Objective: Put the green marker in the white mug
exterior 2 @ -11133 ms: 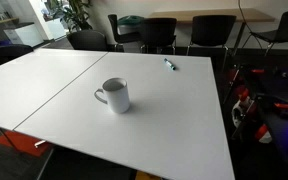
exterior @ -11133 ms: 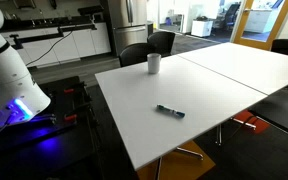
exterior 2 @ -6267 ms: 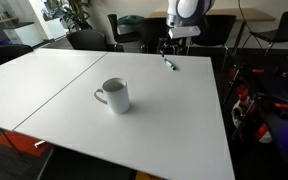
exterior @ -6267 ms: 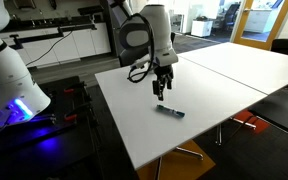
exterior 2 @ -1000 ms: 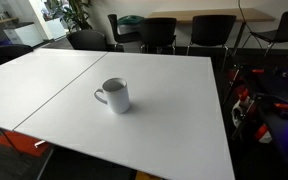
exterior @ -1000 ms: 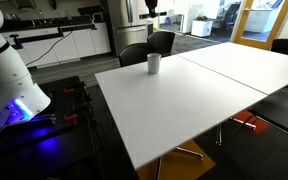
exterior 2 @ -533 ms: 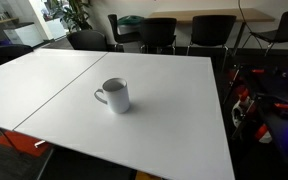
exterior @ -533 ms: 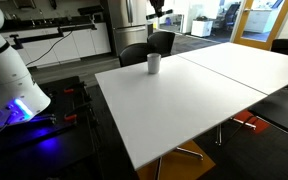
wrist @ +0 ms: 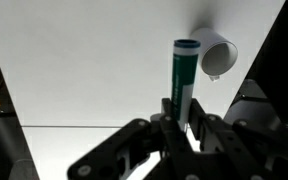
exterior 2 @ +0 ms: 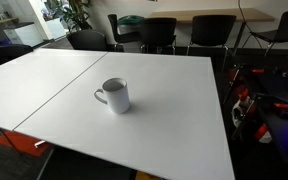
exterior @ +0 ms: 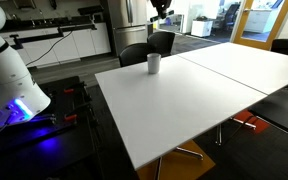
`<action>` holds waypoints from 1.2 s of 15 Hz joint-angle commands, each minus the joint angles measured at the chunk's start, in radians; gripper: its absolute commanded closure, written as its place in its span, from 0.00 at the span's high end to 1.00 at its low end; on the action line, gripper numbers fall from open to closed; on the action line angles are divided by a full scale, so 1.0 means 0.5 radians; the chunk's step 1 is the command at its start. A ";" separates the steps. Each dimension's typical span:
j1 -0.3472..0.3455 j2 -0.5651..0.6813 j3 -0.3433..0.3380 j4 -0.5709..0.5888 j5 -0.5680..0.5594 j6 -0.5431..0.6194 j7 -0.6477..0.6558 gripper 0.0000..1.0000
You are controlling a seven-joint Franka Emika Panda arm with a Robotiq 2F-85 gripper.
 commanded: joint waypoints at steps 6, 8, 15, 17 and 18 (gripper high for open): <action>-0.063 0.164 0.031 0.179 0.118 -0.204 -0.896 0.05; -0.073 0.204 0.053 0.217 0.192 -0.206 -1.121 0.05; -0.073 0.264 0.119 0.239 0.517 -0.172 -1.647 0.05; -0.074 0.278 0.126 0.246 0.529 -0.177 -1.669 0.20; -0.074 0.279 0.126 0.245 0.528 -0.177 -1.668 0.20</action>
